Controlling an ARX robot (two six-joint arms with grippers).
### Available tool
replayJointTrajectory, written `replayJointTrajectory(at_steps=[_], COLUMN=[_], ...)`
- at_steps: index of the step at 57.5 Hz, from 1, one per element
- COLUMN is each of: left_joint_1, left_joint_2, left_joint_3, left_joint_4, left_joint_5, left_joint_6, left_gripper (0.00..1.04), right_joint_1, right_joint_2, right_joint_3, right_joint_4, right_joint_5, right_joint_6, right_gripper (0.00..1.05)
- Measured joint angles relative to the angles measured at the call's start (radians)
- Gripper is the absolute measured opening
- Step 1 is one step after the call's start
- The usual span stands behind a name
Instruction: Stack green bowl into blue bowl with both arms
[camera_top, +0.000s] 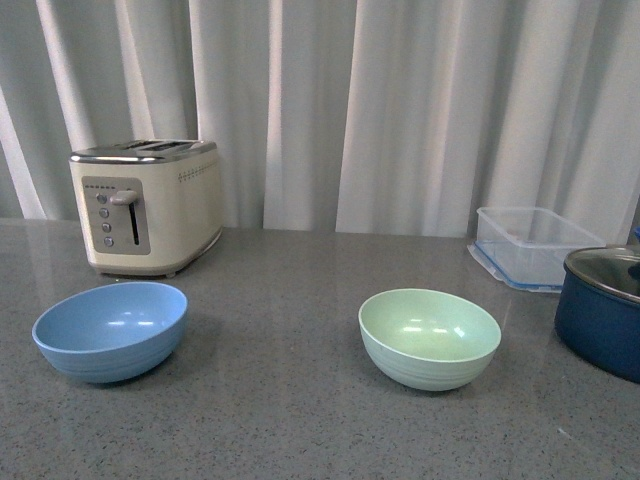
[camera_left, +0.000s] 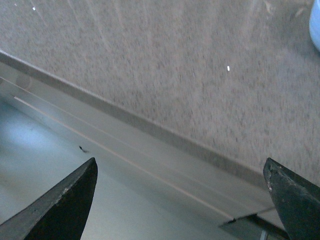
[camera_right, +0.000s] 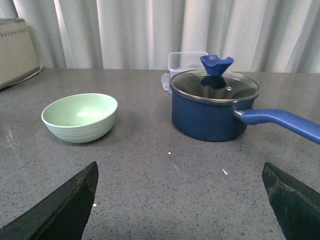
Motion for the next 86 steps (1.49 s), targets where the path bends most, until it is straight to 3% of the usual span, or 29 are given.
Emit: replayJointTrajectory(at_steps=[9,18,43,55,62,70,78,86], left_joint_1=[0.086,0.079,-0.073,-0.112,-0.119,-0.128,-0.129,-0.129], left_joint_2=[0.24,0.528,1.08,1.234,1.283,1.299,1.291,1.265], left_joint_3=[0.142,0.322,0.76,0.859,0.884,0.894,0.896,0.897], left_joint_4=[0.149,0.223,0.242,0.194,0.174,0.156,0.149,0.138], left_joint_5=[0.139,0.218,0.172,0.159,0.166,0.162,0.171,0.181], left_joint_6=[-0.009,-0.055,-0.1,-0.139,-0.166,-0.214,-0.241,-0.269], left_gripper=[0.98,0.98,0.98,0.98,0.81,0.5,0.27,0.09], right_joint_1=[0.0,0.0,0.0,0.0,0.0,0.0,0.0,0.0], right_joint_2=[0.0,0.0,0.0,0.0,0.0,0.0,0.0,0.0], right_joint_3=[0.0,0.0,0.0,0.0,0.0,0.0,0.0,0.0], right_joint_4=[0.0,0.0,0.0,0.0,0.0,0.0,0.0,0.0], right_joint_5=[0.0,0.0,0.0,0.0,0.0,0.0,0.0,0.0], right_joint_6=[0.0,0.0,0.0,0.0,0.0,0.0,0.0,0.0], right_gripper=[0.95,0.95,0.95,0.95,0.95,0.95,0.95,0.95])
